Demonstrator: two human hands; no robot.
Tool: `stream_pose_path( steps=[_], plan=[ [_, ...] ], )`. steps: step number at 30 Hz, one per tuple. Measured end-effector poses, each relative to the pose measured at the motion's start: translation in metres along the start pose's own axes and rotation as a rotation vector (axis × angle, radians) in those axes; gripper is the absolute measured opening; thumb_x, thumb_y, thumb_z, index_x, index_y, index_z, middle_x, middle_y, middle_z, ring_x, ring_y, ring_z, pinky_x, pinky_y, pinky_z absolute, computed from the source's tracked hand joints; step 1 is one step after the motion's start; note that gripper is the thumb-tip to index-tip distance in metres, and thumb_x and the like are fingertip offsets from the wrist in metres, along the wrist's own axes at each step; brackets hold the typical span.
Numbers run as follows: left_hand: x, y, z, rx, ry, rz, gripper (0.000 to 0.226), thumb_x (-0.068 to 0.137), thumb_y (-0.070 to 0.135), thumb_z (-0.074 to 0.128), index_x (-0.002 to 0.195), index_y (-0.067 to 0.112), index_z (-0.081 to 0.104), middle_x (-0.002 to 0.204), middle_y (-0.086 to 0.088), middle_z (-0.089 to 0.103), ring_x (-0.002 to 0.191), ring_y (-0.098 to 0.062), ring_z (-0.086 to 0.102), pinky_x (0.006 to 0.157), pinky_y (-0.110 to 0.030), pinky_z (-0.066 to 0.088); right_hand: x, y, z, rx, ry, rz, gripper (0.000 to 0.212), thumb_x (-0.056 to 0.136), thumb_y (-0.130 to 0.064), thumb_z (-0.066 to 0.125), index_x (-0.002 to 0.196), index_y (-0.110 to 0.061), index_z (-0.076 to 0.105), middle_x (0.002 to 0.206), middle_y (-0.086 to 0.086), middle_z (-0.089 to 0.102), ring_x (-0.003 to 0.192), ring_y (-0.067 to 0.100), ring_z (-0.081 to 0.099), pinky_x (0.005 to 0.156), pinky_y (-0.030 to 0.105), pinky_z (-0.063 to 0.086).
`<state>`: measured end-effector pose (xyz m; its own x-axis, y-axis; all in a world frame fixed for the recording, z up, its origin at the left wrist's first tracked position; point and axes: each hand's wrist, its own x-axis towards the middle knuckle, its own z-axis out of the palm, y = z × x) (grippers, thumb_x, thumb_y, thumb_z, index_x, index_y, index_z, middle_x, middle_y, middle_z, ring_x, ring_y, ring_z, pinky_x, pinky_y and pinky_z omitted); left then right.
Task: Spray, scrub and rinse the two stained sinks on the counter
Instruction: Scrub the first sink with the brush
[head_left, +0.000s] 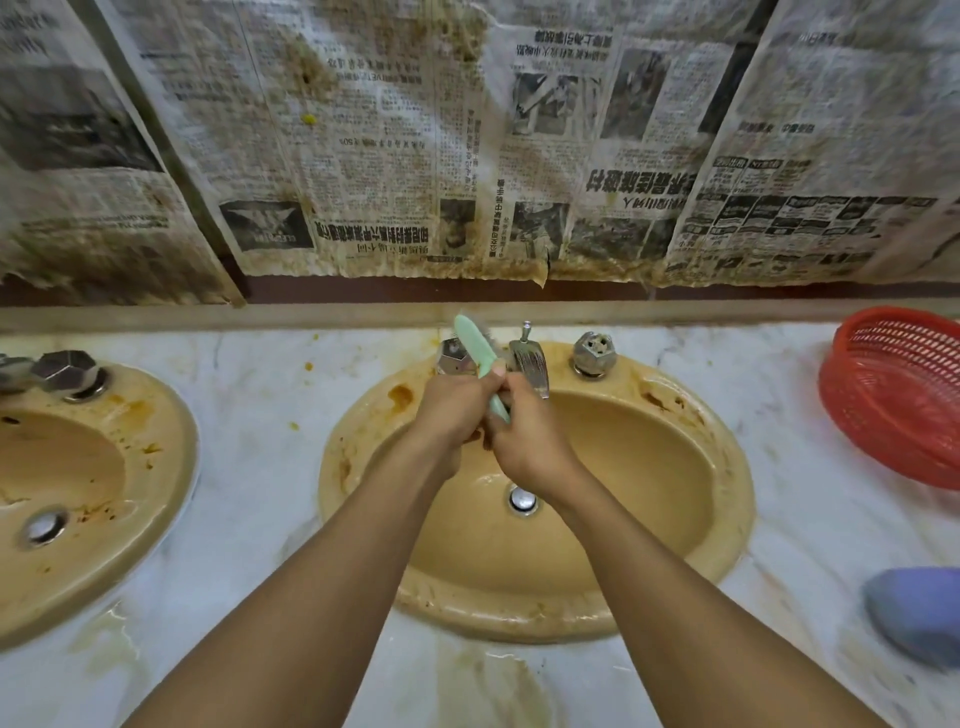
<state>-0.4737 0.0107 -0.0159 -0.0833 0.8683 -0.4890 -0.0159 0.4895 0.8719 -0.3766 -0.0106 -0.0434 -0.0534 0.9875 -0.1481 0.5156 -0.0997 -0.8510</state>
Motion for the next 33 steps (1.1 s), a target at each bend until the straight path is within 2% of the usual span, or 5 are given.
stream_pose_path(
  steps=[5, 11, 19, 25, 33],
  plan=[
    [0.029, -0.004, -0.018, 0.138, -0.003, 0.017, 0.023, 0.105, 0.027, 0.056, 0.114, 0.011, 0.07, 0.087, -0.006, 0.071, 0.08, -0.023, 0.066, 0.073, -0.037, 0.054, -0.009, 0.004, -0.006, 0.03, -0.028, 0.08, 0.018, 0.096, -0.007, 0.066, 0.113, -0.015, 0.064, 0.094, -0.003, 0.068, 0.08, 0.012, 0.065, 0.067, 0.022, 0.049],
    [0.045, -0.018, -0.039, 0.509, -0.122, 0.223, 0.038, 0.11, 0.036, 0.045, 0.141, 0.016, 0.052, 0.09, -0.008, 0.061, 0.069, -0.022, 0.06, 0.059, -0.035, 0.054, -0.053, 0.05, -0.031, -0.149, 0.192, 0.14, 0.024, 0.098, -0.021, 0.066, 0.121, -0.019, 0.068, 0.102, -0.005, 0.068, 0.093, 0.012, 0.064, 0.086, 0.031, 0.052],
    [0.058, -0.035, -0.029, 0.899, -0.105, 0.397, 0.044, 0.112, 0.037, 0.037, 0.126, 0.0, 0.055, 0.079, -0.012, 0.064, 0.054, -0.027, 0.067, 0.044, -0.037, 0.055, -0.136, 0.155, -0.092, -0.407, 0.776, 0.456, 0.055, 0.099, -0.042, 0.043, 0.148, -0.017, 0.048, 0.151, 0.01, 0.05, 0.14, 0.033, 0.04, 0.116, 0.051, 0.028],
    [0.07, -0.045, -0.014, 0.908, 0.012, 0.412, 0.046, 0.111, 0.026, 0.038, 0.149, 0.001, 0.032, 0.126, -0.022, 0.064, 0.096, -0.036, 0.063, 0.074, -0.04, 0.054, -0.149, 0.216, -0.103, -0.649, 0.576, 0.67, 0.055, 0.107, -0.039, 0.023, 0.16, -0.024, 0.029, 0.169, 0.003, 0.019, 0.156, 0.024, 0.014, 0.125, 0.051, 0.012],
    [0.091, -0.045, 0.014, 0.908, 0.063, 0.389, 0.031, 0.11, 0.023, 0.038, 0.131, 0.004, 0.05, 0.119, -0.023, 0.063, 0.105, -0.04, 0.062, 0.082, -0.047, 0.054, -0.151, 0.231, -0.097, -0.744, 0.558, 0.651, 0.061, 0.106, -0.048, 0.01, 0.163, -0.027, 0.017, 0.172, -0.001, 0.007, 0.158, 0.02, 0.002, 0.126, 0.053, 0.003]
  ],
)
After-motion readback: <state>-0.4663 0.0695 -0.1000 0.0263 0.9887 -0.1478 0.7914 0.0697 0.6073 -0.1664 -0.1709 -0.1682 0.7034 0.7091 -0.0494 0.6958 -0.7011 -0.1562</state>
